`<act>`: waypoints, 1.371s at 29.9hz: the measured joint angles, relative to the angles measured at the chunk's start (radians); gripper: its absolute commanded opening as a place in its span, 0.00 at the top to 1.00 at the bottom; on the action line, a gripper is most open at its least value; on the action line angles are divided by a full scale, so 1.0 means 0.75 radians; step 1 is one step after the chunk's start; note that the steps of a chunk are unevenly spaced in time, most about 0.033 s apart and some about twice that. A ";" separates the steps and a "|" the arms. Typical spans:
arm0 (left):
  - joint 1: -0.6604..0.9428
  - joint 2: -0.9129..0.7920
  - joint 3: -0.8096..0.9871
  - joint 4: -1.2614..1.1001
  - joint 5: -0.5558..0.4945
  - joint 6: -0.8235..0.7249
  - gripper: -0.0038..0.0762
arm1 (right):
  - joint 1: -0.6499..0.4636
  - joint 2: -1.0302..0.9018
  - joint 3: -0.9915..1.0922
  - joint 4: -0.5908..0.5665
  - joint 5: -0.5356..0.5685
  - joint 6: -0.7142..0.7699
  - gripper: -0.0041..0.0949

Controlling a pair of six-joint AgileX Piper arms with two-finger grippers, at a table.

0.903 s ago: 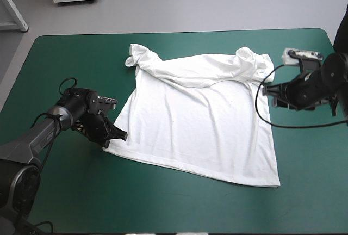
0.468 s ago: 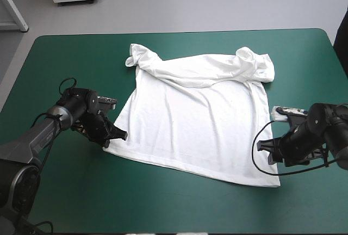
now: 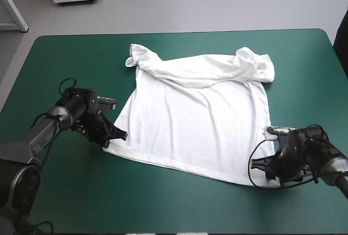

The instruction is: Fold the cloth

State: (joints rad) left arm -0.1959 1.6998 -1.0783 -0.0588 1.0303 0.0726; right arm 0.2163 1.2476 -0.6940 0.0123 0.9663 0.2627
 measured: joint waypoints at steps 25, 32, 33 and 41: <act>0.002 -0.030 -0.041 -0.014 0.008 0.000 0.98 | 0.000 -0.024 0.042 0.117 -0.030 -0.040 0.97; 0.001 -0.202 -0.262 -0.051 0.017 0.000 0.98 | 0.001 -0.024 -0.446 0.055 0.196 -0.146 0.97; 0.001 -0.242 -0.300 -0.051 0.034 0.000 0.98 | 0.001 -0.024 -0.522 0.030 0.234 -0.162 0.97; 0.001 -0.420 -0.634 -0.097 0.189 0.003 0.98 | 0.001 -0.022 -1.074 -0.054 0.375 -0.244 0.97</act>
State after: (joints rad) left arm -0.1955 1.3845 -1.5535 -0.1317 1.1723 0.0749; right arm 0.2173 1.2307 -1.4994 -0.0285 1.2479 0.0800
